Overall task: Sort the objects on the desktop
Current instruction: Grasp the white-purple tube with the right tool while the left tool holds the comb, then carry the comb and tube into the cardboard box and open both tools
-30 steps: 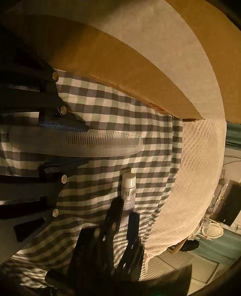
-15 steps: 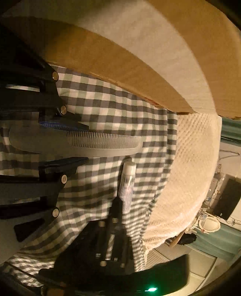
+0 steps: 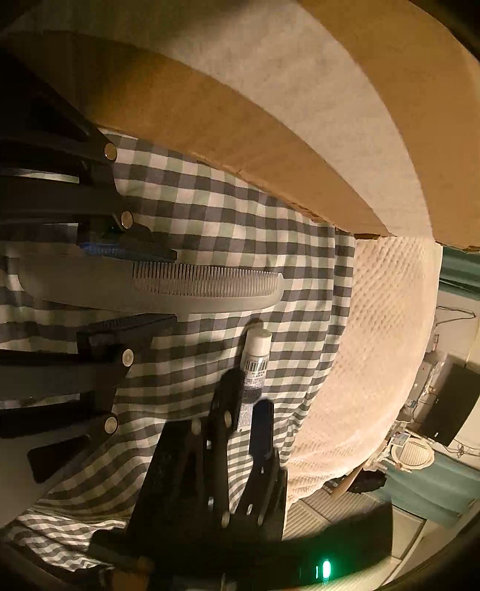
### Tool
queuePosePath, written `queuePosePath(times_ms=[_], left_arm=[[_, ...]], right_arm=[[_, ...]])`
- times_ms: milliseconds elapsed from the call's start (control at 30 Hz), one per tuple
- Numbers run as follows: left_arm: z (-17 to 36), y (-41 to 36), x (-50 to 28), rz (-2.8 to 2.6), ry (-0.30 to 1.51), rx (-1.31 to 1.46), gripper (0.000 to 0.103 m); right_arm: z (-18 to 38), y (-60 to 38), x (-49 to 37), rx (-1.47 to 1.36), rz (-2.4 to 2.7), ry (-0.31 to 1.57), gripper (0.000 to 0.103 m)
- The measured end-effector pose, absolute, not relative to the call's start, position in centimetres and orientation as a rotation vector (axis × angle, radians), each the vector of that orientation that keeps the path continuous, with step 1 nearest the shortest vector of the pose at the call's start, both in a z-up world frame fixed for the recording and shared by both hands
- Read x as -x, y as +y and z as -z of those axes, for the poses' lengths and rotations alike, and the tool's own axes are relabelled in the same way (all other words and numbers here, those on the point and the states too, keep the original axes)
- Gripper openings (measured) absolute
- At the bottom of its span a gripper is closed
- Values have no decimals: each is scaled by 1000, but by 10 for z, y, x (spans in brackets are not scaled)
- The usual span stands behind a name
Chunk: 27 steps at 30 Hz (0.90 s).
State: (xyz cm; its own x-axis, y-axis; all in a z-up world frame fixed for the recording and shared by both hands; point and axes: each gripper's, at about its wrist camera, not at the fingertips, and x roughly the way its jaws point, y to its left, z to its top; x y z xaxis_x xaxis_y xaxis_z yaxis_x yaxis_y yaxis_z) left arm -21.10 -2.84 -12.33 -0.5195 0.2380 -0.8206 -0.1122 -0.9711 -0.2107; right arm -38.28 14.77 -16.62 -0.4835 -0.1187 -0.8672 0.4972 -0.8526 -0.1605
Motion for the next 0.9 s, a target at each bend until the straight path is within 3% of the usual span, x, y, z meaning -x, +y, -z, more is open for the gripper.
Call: queuePosePath(times_ms=[100, 233, 300, 433, 900], left_arm=[[128, -28, 214, -2563, -197, 1431, 27], [129, -25, 216, -2555, -207, 1428, 27], [128, -26, 216, -2551, -215, 1419, 27], [121, -27, 210, -2551, -233, 1376, 27], [54, -16, 161, -2511, -269, 1067, 27]], right_arm=[[181, 143, 394, -1328, 2361, 673, 45], [184, 155, 408, -1379, 2376, 515, 45], [182, 159, 409, -1405, 2403, 481, 30], [169, 169, 394, -1428, 2444, 413, 15], [86, 186, 301, -1305, 2553, 106, 14]])
